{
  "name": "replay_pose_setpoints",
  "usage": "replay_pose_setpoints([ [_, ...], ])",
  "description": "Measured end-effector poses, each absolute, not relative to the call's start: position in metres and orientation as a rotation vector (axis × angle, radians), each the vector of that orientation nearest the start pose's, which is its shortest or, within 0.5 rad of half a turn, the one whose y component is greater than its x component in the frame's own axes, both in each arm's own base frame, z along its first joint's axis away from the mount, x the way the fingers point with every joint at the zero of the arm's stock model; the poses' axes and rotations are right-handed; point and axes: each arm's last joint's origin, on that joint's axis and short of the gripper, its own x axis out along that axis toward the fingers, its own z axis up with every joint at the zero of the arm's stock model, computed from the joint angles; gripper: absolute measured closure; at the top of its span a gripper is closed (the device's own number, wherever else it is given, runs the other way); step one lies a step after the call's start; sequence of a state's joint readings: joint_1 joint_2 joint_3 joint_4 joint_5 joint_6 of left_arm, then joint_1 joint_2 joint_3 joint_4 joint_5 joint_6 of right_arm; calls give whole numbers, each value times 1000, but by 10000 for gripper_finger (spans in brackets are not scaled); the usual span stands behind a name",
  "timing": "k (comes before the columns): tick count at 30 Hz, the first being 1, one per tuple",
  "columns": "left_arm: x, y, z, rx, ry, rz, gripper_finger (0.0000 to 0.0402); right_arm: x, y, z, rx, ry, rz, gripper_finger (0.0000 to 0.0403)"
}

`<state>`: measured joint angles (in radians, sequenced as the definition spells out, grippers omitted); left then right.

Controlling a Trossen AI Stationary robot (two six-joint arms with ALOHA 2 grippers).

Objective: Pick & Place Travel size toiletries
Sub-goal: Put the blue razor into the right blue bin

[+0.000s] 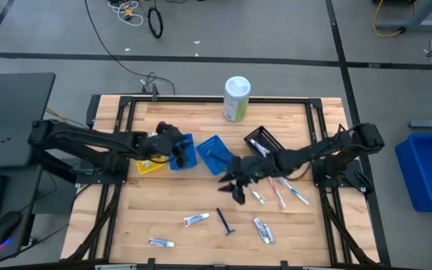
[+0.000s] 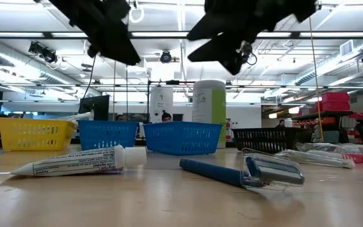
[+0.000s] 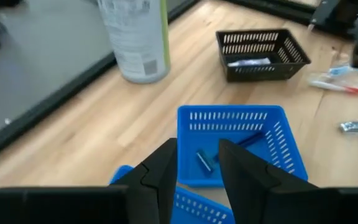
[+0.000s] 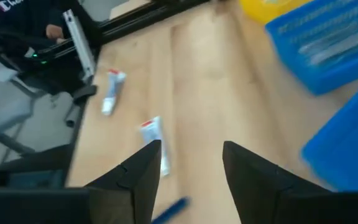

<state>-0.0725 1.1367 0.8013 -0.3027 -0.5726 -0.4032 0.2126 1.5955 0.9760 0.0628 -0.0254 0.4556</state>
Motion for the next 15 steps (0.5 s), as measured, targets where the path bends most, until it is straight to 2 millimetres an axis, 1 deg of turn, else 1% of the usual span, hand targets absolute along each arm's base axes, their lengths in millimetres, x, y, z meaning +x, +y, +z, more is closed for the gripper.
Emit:
replay_pose_setpoints([
  [3,225,-4,271,-135,501,576,282,329,95,223,445,604,88,221],
  [6,224,-5,274,-121,492,569,285,325,114,221,502,610,73,214],
  [8,223,-4,273,-114,496,570,285,322,123,223,514,628,60,212],
  [12,222,-4,272,-129,507,577,285,329,129,240,499,640,19,214],
  [15,222,-5,272,-152,506,581,285,343,136,237,473,710,10,220],
])
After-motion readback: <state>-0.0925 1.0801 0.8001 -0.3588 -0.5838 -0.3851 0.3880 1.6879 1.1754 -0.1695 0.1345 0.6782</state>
